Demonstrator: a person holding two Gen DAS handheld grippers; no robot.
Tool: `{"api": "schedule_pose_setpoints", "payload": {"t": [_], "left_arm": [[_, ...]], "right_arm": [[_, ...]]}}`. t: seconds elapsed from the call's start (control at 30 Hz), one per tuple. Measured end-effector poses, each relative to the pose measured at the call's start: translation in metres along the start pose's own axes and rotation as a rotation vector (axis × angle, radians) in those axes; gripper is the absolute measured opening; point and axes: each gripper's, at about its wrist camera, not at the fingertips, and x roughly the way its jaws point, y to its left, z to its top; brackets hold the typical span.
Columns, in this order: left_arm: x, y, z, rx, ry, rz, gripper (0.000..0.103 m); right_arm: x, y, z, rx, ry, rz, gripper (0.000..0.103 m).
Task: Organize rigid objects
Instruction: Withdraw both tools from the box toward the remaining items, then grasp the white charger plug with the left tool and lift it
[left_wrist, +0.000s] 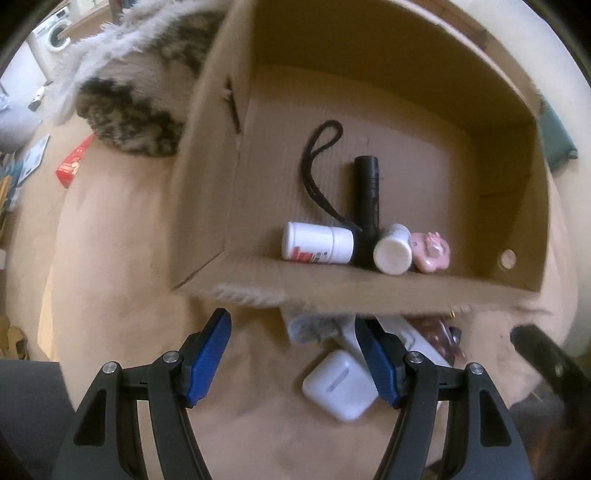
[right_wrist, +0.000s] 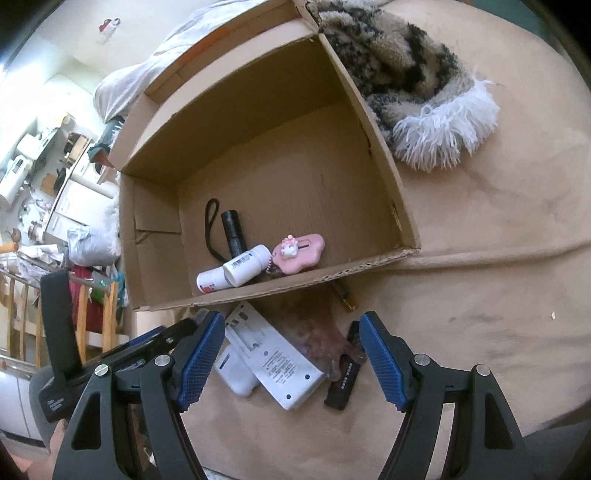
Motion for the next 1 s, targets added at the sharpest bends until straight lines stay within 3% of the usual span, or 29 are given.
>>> {"api": "schedule_pose_setpoints", "payload": {"t": [0.13,0.23,0.3,0.57,0.67,0.8,1.0], "left_arm": [[0.024,-0.004,0.009,-0.030,0.049,-0.008,0.065],[0.036,0.002,0.012,-0.069,0.088,-0.051,0.049],[0.037,0.004,0.012,-0.076,0.094,-0.080,0.045],[0.021,0.002,0.010,0.012,0.074,-0.030,0.038],[0.008,0.005,0.003,0.038,0.076,0.007,0.038],[-0.019,0.019,-0.006,0.034,0.086,-0.024,0.038],[-0.065,0.040,-0.012,0.106,-0.004,0.038,0.038]], "right_arm": [[0.004,-0.003,0.001,0.011,0.013,-0.004,0.080],[0.008,-0.006,0.001,0.021,0.027,-0.008,0.080],[0.010,-0.008,0.001,0.030,0.036,-0.005,0.080],[0.026,-0.024,-0.001,0.107,0.110,-0.013,0.080],[0.033,-0.025,-0.002,0.124,0.147,0.027,0.080],[0.041,-0.008,-0.004,0.039,0.175,0.032,0.080],[0.055,0.026,-0.003,-0.129,0.222,0.027,0.080]]}}
